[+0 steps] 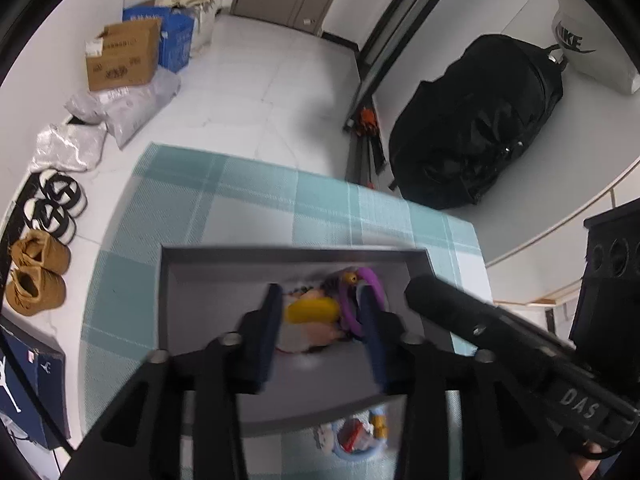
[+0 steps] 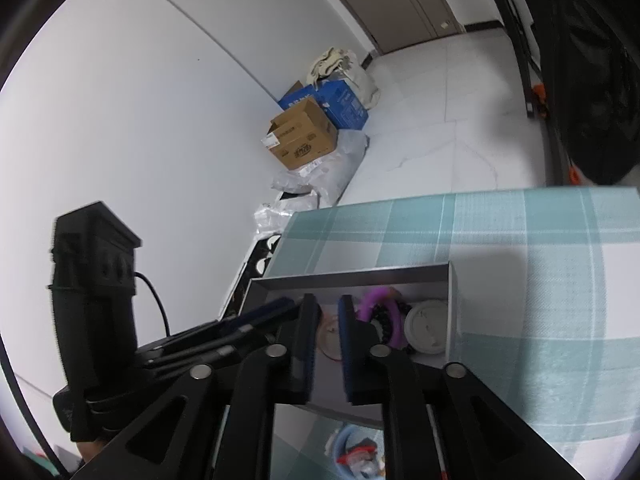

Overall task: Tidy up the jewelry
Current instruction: 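Carry both toys into the silver box and open both grippers, then lift both grippers out of the silver box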

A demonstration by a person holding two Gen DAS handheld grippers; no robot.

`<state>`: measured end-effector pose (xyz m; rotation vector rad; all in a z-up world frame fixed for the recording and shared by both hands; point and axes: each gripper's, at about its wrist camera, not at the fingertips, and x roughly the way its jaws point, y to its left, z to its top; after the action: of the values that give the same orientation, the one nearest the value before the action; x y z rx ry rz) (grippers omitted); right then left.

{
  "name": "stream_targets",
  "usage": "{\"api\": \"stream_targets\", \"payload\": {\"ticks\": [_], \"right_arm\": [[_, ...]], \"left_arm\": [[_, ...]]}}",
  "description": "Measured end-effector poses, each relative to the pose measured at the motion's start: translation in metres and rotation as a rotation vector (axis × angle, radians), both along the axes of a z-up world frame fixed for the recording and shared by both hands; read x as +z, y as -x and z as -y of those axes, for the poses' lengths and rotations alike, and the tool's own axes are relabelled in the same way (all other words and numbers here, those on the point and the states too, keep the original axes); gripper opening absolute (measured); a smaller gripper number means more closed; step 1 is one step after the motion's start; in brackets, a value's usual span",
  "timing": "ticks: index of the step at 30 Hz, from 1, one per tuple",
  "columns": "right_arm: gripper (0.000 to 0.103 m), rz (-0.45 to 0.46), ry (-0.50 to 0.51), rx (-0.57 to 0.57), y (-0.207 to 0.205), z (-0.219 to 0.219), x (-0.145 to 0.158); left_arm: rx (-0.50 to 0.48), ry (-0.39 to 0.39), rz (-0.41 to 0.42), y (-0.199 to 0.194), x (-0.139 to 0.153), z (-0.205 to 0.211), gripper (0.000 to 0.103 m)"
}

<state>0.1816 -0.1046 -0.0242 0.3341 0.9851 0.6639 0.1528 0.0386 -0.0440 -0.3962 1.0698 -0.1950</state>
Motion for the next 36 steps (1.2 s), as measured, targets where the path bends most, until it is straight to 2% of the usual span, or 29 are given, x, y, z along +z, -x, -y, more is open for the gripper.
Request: {"api": "stream_targets", "payload": {"ticks": [2,7,9,11,14,17,21,25,27,36], "right_arm": [[0.026,0.018,-0.004,-0.006,0.002,0.003,0.005],[0.033,0.06,-0.02,-0.047,0.009,0.021,0.016],[0.04,0.066,-0.026,-0.071,0.011,0.029,0.017],[0.041,0.066,-0.029,-0.081,0.014,0.035,0.018],[0.043,0.086,-0.019,-0.083,0.021,0.042,0.022],[0.05,0.125,-0.007,-0.089,0.031,0.049,0.028],[0.051,0.143,0.002,-0.1,0.04,0.052,0.03],[0.052,0.164,0.022,-0.1,0.051,0.054,0.031],[0.056,0.175,0.035,-0.098,0.055,0.056,0.031],[0.062,0.218,0.076,-0.094,0.078,0.066,0.034]], "left_arm": [[0.004,0.015,0.014,0.003,0.004,-0.002,0.049],[0.024,0.007,0.048,0.012,0.012,-0.007,0.05],[0.032,-0.003,0.048,0.014,0.012,-0.009,0.051],[0.033,-0.011,0.046,0.017,0.012,-0.01,0.051],[0.037,-0.036,0.067,0.023,0.016,-0.01,0.051],[0.043,-0.068,0.087,0.03,0.022,-0.011,0.051],[0.03,-0.051,0.1,0.038,0.024,-0.008,0.051],[0.001,-0.077,0.12,0.045,0.026,-0.002,0.051],[-0.017,-0.081,0.118,0.049,0.027,0.001,0.051],[-0.075,-0.091,0.125,0.07,0.027,0.014,0.051]]}}
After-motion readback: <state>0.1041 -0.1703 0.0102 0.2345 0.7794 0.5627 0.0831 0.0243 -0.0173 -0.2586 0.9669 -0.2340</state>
